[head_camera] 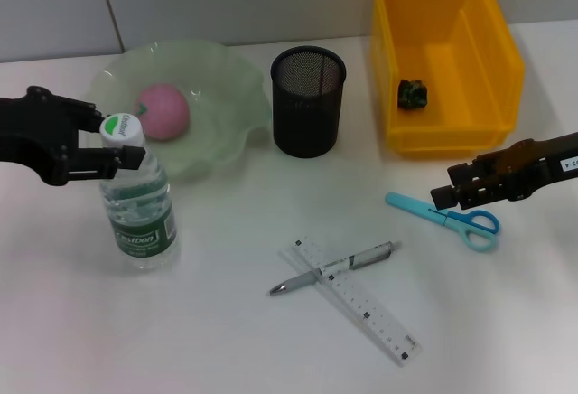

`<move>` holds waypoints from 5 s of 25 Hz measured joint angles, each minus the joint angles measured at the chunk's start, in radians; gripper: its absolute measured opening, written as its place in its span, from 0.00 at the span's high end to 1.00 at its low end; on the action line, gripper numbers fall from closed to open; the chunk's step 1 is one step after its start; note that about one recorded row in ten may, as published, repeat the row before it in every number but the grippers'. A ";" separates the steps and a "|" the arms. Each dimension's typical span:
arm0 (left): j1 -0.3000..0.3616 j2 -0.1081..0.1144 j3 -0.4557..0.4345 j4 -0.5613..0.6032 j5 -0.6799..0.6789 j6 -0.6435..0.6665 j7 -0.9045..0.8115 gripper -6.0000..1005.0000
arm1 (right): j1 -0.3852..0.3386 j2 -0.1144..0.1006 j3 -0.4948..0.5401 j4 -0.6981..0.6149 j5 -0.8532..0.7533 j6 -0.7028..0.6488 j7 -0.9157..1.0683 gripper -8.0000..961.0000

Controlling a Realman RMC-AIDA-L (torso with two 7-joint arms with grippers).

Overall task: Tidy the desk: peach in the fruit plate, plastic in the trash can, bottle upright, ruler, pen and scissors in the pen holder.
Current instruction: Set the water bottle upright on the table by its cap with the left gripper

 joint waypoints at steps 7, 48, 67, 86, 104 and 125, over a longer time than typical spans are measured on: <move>0.018 0.010 -0.043 -0.006 -0.009 -0.008 0.004 0.56 | 0.000 0.000 0.000 0.000 0.000 0.000 0.000 0.22; 0.080 -0.004 -0.155 -0.115 -0.085 -0.137 0.108 0.56 | 0.011 -0.002 0.000 0.000 0.000 -0.005 -0.023 0.22; 0.091 -0.008 -0.143 -0.117 -0.086 -0.140 0.122 0.56 | -0.011 0.024 0.015 -0.012 0.051 -0.005 -0.174 0.21; 0.090 -0.008 -0.143 -0.118 -0.080 -0.152 0.131 0.56 | -0.014 0.024 0.015 -0.012 0.053 -0.007 -0.163 0.22; 0.095 -0.016 -0.134 -0.127 -0.082 -0.151 0.145 0.56 | -0.011 0.020 0.015 -0.012 0.054 -0.014 -0.157 0.22; 0.097 -0.018 -0.132 -0.123 -0.085 -0.137 0.153 0.32 | -0.009 0.018 0.015 -0.012 0.054 -0.015 -0.150 0.22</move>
